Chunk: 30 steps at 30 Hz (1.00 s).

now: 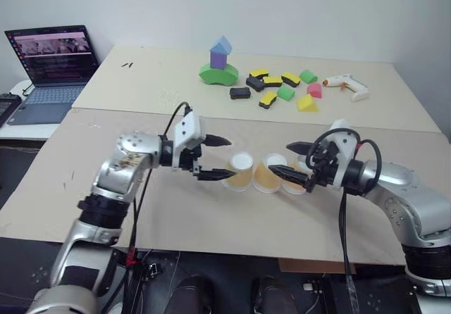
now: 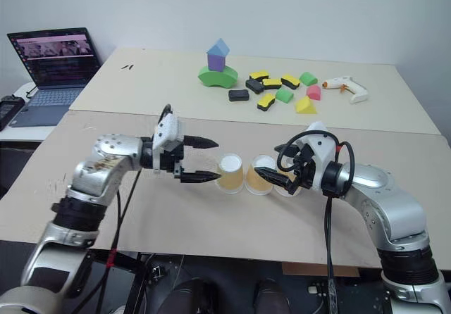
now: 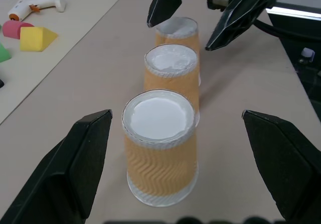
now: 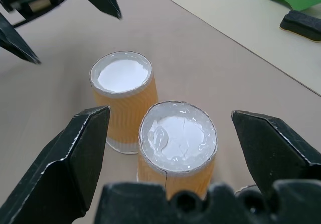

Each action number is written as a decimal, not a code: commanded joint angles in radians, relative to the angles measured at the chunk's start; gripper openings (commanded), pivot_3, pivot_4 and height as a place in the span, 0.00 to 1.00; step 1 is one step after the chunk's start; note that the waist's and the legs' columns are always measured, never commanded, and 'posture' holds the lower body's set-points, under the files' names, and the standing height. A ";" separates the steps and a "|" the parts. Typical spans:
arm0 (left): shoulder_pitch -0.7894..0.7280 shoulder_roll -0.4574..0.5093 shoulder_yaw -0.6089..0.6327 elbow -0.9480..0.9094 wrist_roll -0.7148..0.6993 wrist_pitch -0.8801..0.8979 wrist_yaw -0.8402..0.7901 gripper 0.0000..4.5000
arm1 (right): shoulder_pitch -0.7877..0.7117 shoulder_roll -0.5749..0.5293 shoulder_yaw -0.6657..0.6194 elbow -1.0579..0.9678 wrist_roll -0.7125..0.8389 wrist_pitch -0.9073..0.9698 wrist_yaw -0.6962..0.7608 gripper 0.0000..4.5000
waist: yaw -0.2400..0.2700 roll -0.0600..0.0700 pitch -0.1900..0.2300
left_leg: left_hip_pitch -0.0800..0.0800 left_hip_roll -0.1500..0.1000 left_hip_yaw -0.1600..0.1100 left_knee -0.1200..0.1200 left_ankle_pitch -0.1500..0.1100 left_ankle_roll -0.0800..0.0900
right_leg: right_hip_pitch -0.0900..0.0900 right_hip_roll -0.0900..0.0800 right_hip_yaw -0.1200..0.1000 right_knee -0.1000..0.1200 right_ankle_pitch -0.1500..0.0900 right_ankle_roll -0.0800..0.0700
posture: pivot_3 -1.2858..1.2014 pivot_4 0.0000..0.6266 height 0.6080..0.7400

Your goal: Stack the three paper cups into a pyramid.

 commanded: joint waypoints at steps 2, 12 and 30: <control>-0.016 0.030 0.051 -0.111 -0.076 0.082 0.022 0.98 | 0.055 -0.109 -0.236 0.002 0.018 -0.021 0.028 1.00 | 0.004 0.000 0.000 | 0.000 -0.001 0.000 0.000 0.000 0.000 | 0.000 -0.001 0.000 0.000 0.000 0.000 | 0.52 0.24 0.73; -0.008 0.037 0.041 -0.151 -0.106 0.119 0.046 0.98 | 0.234 -0.184 -0.344 0.007 0.023 -0.018 0.102 1.00 | -0.003 0.000 0.000 | 0.002 0.002 0.001 0.000 0.000 0.000 | 0.002 0.002 0.001 0.000 0.000 0.000 | 0.52 0.24 0.73; -0.004 0.039 0.044 -0.188 -0.121 0.136 0.093 0.98 | 0.099 -0.058 -0.121 0.208 -0.085 -0.132 0.089 1.00 | -0.002 0.001 0.000 | 0.001 0.001 0.002 0.000 0.000 0.000 | 0.001 0.001 0.002 0.000 0.000 0.000 | 0.52 0.24 0.73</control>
